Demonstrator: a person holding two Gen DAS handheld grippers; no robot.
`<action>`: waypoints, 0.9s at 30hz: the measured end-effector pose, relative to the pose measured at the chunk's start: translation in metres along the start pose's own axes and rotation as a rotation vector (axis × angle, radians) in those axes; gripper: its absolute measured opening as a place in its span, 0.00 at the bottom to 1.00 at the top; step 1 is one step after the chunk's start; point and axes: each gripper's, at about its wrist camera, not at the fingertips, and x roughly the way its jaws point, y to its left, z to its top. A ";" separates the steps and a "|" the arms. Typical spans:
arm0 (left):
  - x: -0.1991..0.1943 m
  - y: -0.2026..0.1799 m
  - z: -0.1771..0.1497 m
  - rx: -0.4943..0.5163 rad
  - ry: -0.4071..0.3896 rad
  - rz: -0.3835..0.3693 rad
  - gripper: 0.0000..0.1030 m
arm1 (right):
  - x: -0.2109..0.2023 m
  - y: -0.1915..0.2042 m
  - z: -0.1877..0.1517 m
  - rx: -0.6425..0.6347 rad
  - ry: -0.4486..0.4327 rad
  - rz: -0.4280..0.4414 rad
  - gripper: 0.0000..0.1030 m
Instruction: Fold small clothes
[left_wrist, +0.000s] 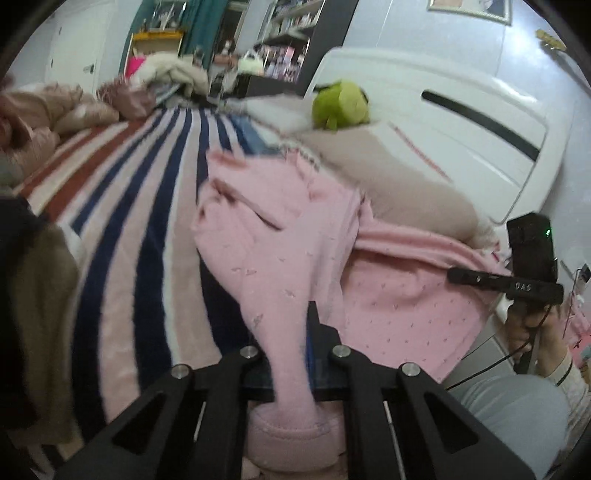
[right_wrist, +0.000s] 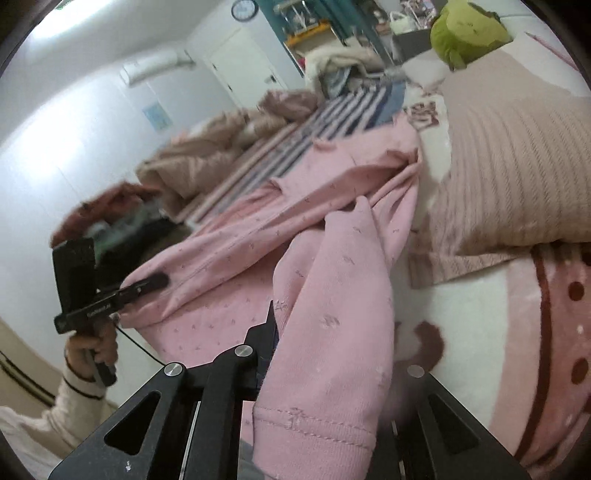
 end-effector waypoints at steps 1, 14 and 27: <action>-0.014 -0.004 0.001 0.001 -0.023 -0.002 0.06 | -0.007 0.004 -0.002 -0.002 -0.015 0.019 0.07; -0.175 -0.058 -0.013 0.076 -0.260 -0.024 0.06 | -0.125 0.087 -0.020 -0.106 -0.177 0.124 0.07; -0.011 0.034 0.071 -0.059 -0.097 0.075 0.07 | 0.005 0.003 0.095 -0.059 0.010 -0.033 0.07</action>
